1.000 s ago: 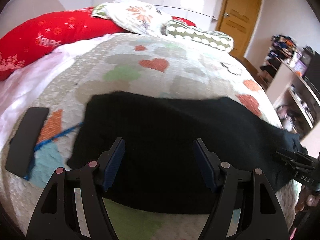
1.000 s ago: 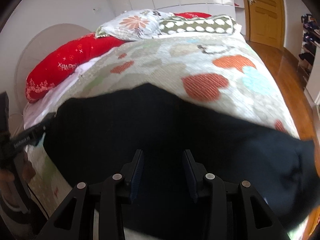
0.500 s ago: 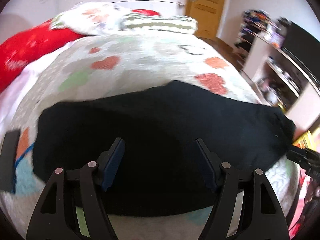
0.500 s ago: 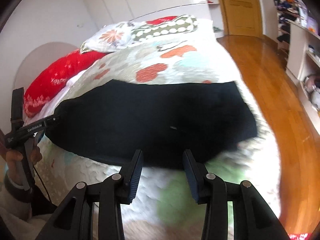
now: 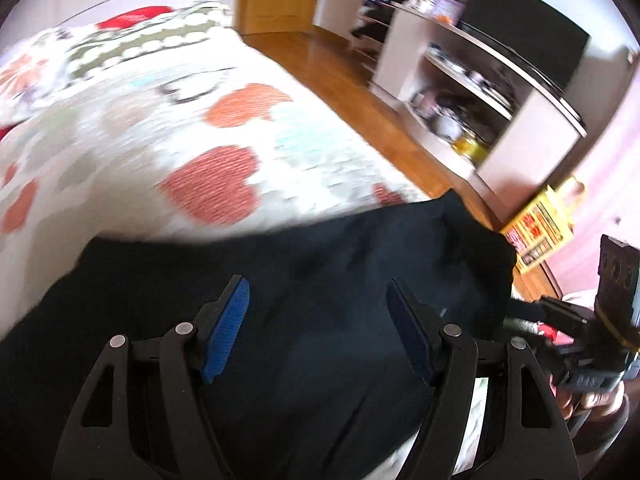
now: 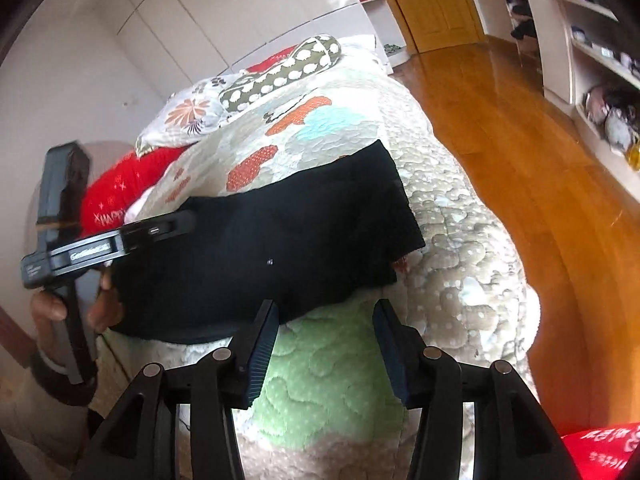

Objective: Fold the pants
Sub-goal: 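Lift the folded pants with both grippers and carry them toward the bed edge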

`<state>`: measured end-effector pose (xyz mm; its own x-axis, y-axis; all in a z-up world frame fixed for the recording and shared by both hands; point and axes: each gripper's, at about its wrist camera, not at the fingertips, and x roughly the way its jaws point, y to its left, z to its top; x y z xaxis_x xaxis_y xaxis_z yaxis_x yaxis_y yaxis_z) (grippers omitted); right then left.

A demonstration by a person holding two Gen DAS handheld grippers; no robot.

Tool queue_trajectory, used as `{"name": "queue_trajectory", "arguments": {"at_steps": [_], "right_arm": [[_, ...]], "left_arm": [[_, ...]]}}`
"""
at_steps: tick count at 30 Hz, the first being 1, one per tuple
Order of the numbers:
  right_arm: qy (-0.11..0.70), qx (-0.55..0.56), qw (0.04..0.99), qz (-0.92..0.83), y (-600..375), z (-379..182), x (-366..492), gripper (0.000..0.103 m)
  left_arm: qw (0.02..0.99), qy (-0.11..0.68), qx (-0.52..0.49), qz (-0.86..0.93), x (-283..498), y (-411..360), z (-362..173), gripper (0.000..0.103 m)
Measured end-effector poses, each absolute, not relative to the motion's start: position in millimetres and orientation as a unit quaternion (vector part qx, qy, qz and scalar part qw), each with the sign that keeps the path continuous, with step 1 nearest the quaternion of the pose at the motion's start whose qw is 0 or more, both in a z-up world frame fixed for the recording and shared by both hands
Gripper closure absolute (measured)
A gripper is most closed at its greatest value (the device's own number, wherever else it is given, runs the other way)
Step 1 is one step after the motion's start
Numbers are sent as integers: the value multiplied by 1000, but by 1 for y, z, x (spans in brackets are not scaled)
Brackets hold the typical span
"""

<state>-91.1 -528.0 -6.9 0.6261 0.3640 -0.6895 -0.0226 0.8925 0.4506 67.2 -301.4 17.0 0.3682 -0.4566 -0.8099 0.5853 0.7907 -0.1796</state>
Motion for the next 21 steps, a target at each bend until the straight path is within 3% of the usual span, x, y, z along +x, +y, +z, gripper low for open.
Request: {"name": "queue_trajectory", "arguments": {"at_steps": [8,14,15,17,21], "right_arm": [[414,262,862,125,-534,-20,-78,39],[390,297,864,115,-536,-29,-61,37],[380,304,866,112,-537,-30,-59,40],[370,308,872,89,-539,-33,-53,61],[366,299,876,94,-534,-28,-49,80]], "left_arm": [[794,489,121,-340,105,-369,-15,32],[794,479,118,-354,111,-390,-23,31],[795,478,119,-355,112,-393,-24,31],[797,470,130,-356,110,-399,-26,31],[798,463,135,-362,109,-401,-26,33]]}}
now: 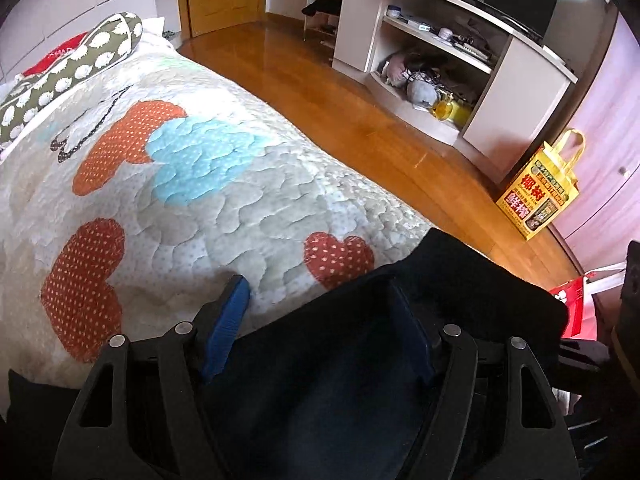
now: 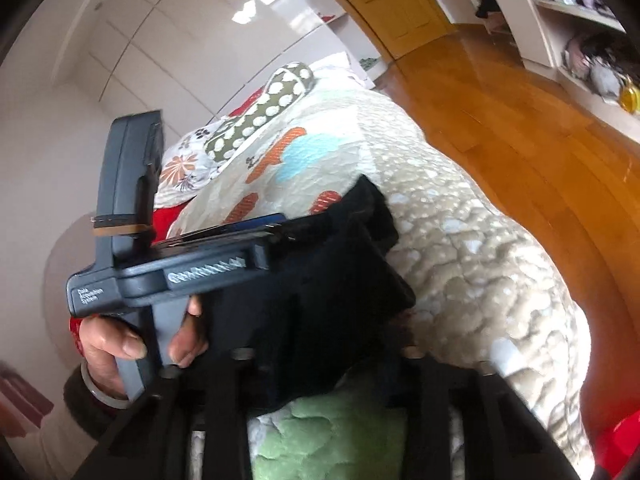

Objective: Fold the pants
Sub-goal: 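Lift the folded pants with both grippers and carry them toward the bed edge, then lower the folded black pants onto the quilt and flatten with both grippers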

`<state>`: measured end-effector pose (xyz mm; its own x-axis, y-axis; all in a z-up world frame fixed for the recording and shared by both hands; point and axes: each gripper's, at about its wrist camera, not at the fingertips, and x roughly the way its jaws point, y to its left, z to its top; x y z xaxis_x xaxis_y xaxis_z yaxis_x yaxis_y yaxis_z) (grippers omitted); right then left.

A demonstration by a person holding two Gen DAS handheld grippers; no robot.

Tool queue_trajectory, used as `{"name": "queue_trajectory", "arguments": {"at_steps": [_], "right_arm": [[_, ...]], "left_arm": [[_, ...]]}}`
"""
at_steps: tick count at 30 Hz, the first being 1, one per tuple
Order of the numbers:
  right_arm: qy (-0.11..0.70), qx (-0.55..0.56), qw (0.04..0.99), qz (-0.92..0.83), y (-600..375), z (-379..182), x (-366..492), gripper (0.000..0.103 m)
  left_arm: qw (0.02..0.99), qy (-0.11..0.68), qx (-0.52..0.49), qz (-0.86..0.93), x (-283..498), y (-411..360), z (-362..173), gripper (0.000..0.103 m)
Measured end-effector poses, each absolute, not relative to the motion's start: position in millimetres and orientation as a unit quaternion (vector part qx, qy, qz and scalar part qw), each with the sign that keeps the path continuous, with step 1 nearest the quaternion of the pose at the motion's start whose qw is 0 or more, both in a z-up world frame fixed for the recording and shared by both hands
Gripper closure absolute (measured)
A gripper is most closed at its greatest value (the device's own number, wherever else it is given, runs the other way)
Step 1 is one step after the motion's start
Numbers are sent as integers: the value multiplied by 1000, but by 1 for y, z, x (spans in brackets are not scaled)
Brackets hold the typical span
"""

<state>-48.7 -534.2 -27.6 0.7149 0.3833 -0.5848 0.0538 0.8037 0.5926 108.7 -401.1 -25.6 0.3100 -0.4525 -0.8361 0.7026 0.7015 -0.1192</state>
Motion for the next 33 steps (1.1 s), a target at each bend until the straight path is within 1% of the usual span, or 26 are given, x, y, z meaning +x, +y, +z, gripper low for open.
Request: {"name": "queue_trajectory", "arguments": {"at_steps": [2,4,9,12,15,16,17,18,19,21,22,23,25,27,30,33], "right_arm": [[358,284,884,100,-528,-16,-48,84],[347,278,889,110,-524,-6,-49,86],[325,239,902,155,-494,29,-43,86],[325,216,899,198,-458,39,-29,86],[335,194,891,238,-417,35,-14,86],[348,189,881,260,-402,28,-9,84],[386,178,861,280,-381,14,0,77],[418,168,848,279,-369,4,5,73],[447,157,835,279,-360,-5,7,73],[433,155,837,296,-360,-2,-6,71],[424,164,836,307,-366,3,-12,67],[418,175,833,317,-372,7,-17,62],[400,193,836,323,-390,15,-25,55],[389,197,853,288,-410,18,-30,55],[402,194,865,231,-423,11,-25,55],[408,206,865,206,-430,3,-15,55]], "left_arm": [[790,477,97,-373,114,-390,-21,33],[783,493,47,-377,122,-370,-14,33],[804,478,-47,-350,137,-293,16,33],[821,468,-60,-322,136,-251,28,33],[831,468,-72,-291,130,-213,29,33],[832,470,-78,-284,128,-204,26,33],[833,472,-84,-276,124,-196,24,33],[832,476,-91,-270,121,-186,20,33],[832,480,-96,-263,117,-179,17,33],[833,481,-100,-255,109,-169,12,33],[834,480,-99,-253,104,-168,10,33],[836,480,-93,-248,99,-169,9,33],[839,479,-80,-245,91,-175,6,33],[835,480,-72,-258,85,-183,3,33],[836,486,-45,-252,77,-198,-6,33],[847,476,-15,-237,69,-211,-11,33]]}}
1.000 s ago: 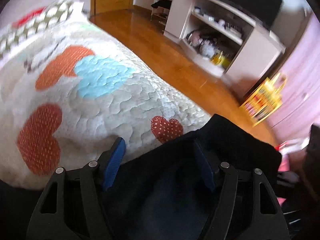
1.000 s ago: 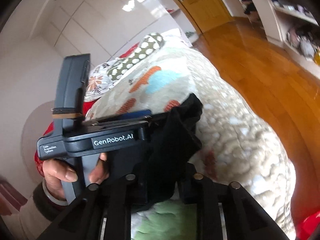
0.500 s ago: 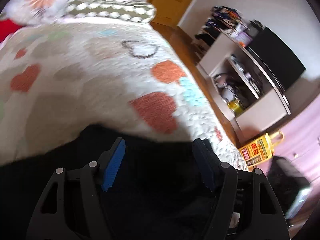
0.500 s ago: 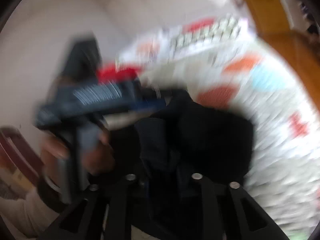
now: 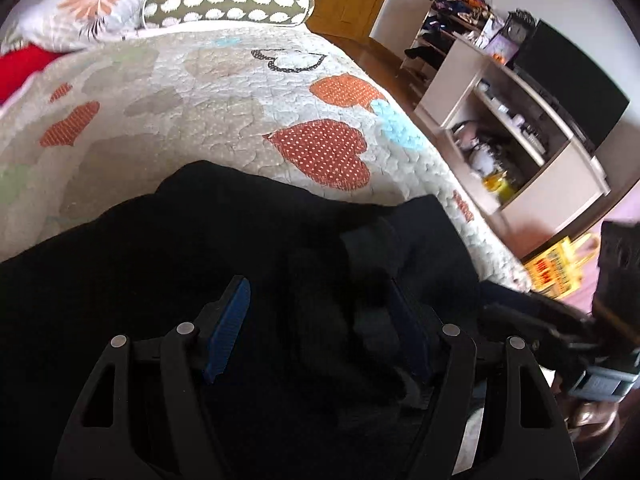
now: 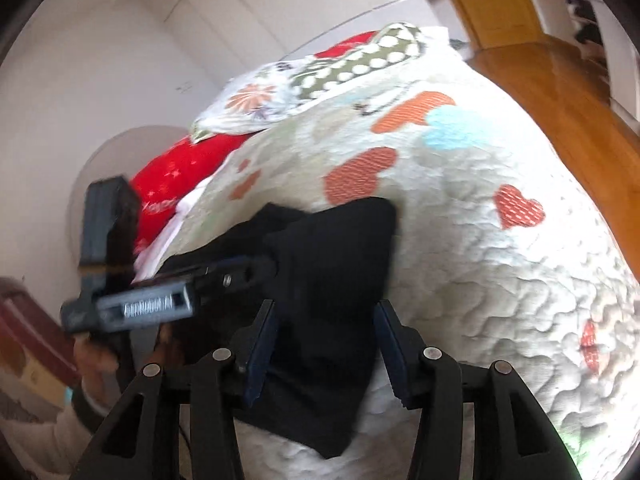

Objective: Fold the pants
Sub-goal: 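Lower the folded black pants onto the quilt and flatten with both grippers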

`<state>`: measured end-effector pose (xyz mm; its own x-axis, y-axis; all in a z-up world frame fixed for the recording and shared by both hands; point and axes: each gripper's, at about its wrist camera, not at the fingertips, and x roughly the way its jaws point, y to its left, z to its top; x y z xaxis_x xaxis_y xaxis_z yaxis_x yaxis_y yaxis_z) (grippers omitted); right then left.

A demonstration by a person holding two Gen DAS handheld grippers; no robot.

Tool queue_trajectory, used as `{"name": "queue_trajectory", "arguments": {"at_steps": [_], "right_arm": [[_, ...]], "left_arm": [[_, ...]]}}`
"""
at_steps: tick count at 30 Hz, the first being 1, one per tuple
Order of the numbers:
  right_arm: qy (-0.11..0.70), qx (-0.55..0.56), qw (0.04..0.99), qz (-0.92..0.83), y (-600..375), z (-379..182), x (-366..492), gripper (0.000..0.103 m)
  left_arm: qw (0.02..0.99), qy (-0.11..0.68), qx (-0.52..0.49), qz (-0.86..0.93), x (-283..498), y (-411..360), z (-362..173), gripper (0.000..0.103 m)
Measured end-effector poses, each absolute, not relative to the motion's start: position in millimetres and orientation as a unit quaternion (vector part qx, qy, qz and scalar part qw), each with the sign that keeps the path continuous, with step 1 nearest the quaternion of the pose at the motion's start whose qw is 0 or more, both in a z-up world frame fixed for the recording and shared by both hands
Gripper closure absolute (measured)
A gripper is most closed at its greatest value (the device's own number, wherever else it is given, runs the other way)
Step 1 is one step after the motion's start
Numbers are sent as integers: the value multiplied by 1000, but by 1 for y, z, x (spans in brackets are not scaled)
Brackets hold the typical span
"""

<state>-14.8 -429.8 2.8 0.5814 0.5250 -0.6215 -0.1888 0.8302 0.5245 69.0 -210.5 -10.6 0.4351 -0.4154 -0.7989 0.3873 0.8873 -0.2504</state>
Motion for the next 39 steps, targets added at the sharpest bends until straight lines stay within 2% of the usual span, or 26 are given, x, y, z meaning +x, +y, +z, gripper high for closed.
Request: {"name": "queue_trajectory", "arguments": {"at_steps": [3,4,5,7,10,15,19,22,26,27,31,39], "right_arm": [[418,208,864,190,-435,-9,-9,55],[423,212,861,186,-436,-13,-7,55],[426,215,860,183,-439,-17,-5,55],[424,226,858,182,-445,-14,-6,55],[420,232,859,177,-448,-13,-7,55],[386,192,882,192,-434,17,-15,55],[365,136,894,223,-399,35,-8,57],[386,88,891,222,-370,26,11,64],[441,58,874,195,-351,-12,36,65],[438,60,876,194,-351,-15,37,65],[436,58,878,188,-352,-9,32,65],[440,28,872,212,-344,9,-15,65]], "left_arm": [[841,485,2,-241,69,-223,-17,35],[841,485,9,-240,69,-227,-19,46],[842,482,18,-241,68,-231,-20,50],[842,479,17,-249,65,-234,-18,76],[840,481,-10,-251,66,-224,-11,82],[855,461,-31,-235,61,-195,13,83],[855,474,-36,-206,65,-178,6,83],[848,492,-51,-189,69,-172,-11,82],[849,492,-58,-183,69,-171,-15,81],[850,491,-54,-181,68,-171,-14,77],[855,486,-44,-174,61,-168,-9,68],[860,483,-43,-163,51,-162,-11,68]]}}
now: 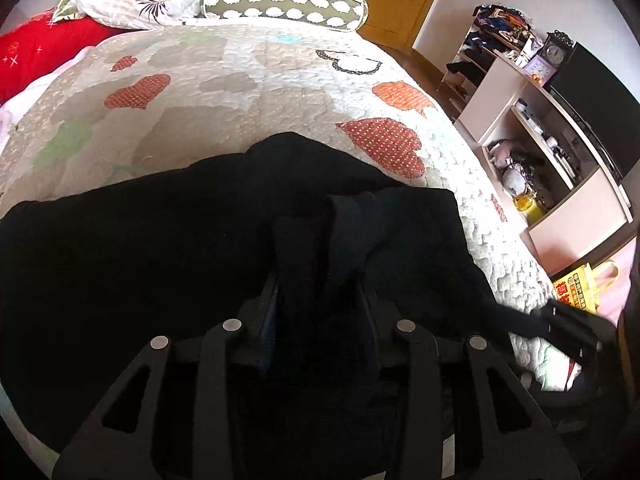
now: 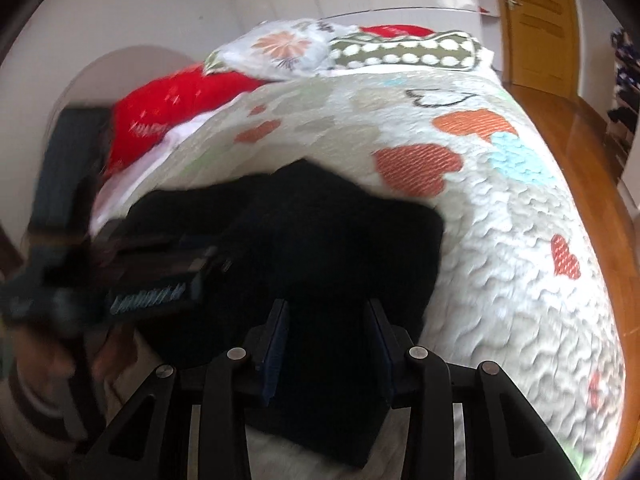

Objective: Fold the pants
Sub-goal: 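Lower the folded black pants onto the quilt and flatten with both grippers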

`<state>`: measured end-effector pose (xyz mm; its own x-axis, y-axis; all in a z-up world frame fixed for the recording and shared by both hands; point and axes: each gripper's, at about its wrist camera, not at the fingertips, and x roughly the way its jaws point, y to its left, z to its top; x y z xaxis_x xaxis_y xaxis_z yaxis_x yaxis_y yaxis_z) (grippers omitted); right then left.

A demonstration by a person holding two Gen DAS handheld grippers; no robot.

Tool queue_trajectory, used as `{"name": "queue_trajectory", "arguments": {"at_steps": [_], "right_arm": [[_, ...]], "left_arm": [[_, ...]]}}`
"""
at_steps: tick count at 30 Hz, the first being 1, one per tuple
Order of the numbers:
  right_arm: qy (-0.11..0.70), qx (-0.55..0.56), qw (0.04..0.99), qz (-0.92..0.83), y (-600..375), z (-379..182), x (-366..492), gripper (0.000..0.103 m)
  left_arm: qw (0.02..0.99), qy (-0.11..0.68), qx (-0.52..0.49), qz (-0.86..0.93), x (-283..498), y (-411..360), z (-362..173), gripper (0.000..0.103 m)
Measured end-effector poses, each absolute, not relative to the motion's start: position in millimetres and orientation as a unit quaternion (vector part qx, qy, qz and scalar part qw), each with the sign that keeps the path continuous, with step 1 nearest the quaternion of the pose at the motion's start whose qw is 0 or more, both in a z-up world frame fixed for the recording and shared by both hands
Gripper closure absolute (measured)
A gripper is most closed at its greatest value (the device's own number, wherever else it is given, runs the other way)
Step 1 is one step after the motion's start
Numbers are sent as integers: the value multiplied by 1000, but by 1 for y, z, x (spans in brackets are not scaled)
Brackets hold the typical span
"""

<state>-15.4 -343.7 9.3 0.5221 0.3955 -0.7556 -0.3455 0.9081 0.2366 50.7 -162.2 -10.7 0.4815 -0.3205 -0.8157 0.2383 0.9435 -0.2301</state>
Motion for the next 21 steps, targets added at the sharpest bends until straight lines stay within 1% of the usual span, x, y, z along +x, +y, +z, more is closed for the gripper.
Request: {"name": "queue_trajectory", "arguments": {"at_steps": [3,6,10,13,21], "right_arm": [[444,10,871,208,-337,-2,-28,65],[442,14,874,200,-336,-12,-31,65],[455,4,868,199,-335,-4,-31,65],[464,19,863,199,-339,3,-29,65],[445,34,871,205,-332,16,-8,65]], "left_arm": [[861,481,-44,-159,50,-163,-12,67],[863,479,-42,-154,48,-164,-11,67],[866,476,-39,-144,43,-162,-7,67],[868,475,-40,-139,40,-158,-5,67],[874,470,-40,-118,28,-142,-2,67]]}}
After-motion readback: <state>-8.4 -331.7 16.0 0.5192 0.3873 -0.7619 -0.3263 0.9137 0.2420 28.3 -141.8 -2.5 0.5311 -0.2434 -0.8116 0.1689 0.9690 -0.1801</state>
